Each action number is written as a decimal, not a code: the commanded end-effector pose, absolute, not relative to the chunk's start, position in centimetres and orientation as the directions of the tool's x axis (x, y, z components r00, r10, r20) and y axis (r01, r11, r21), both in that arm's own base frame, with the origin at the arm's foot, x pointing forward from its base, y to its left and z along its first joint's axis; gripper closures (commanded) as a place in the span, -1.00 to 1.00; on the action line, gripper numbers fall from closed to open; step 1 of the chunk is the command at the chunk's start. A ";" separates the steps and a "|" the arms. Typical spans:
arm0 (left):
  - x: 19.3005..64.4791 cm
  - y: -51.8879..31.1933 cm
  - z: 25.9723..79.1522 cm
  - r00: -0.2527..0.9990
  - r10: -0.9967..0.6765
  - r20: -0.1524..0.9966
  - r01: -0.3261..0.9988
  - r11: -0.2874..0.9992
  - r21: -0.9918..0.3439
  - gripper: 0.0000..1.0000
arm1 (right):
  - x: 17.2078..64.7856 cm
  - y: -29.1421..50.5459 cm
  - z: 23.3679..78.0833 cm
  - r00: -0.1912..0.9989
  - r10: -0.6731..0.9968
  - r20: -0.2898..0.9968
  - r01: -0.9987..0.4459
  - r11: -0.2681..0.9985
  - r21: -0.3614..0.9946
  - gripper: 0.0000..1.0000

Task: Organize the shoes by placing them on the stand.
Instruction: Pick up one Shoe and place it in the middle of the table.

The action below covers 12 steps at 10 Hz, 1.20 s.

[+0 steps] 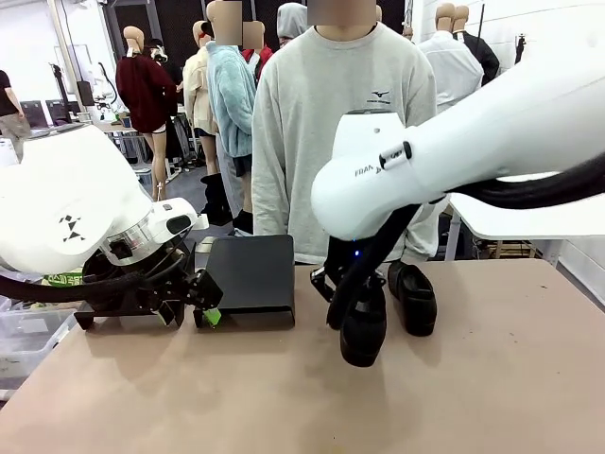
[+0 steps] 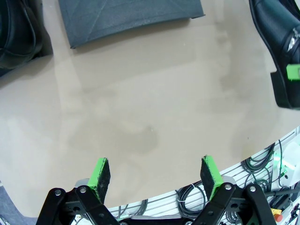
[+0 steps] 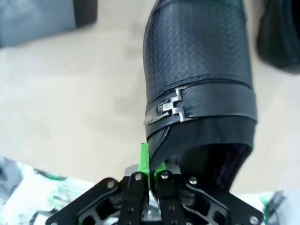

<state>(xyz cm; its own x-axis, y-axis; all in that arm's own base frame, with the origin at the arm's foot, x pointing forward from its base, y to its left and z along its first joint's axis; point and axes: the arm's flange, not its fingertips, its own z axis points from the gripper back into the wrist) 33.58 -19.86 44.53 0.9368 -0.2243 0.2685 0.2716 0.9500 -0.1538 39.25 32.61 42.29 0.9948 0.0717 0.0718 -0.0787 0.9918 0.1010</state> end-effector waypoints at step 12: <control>33.7 -19.8 44.4 0.935 -0.221 0.276 0.272 0.949 -0.161 -1.00 | 36.3 38.6 35.8 0.973 0.232 0.000 -0.231 0.967 0.104 0.79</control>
<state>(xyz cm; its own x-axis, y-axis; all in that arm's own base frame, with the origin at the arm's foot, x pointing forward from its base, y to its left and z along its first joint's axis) 33.58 -19.86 44.54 0.9367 -0.2242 0.2688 0.2714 0.9502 -0.1534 35.71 38.37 35.57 0.9758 0.2188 0.0000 -0.2178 0.9714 0.0942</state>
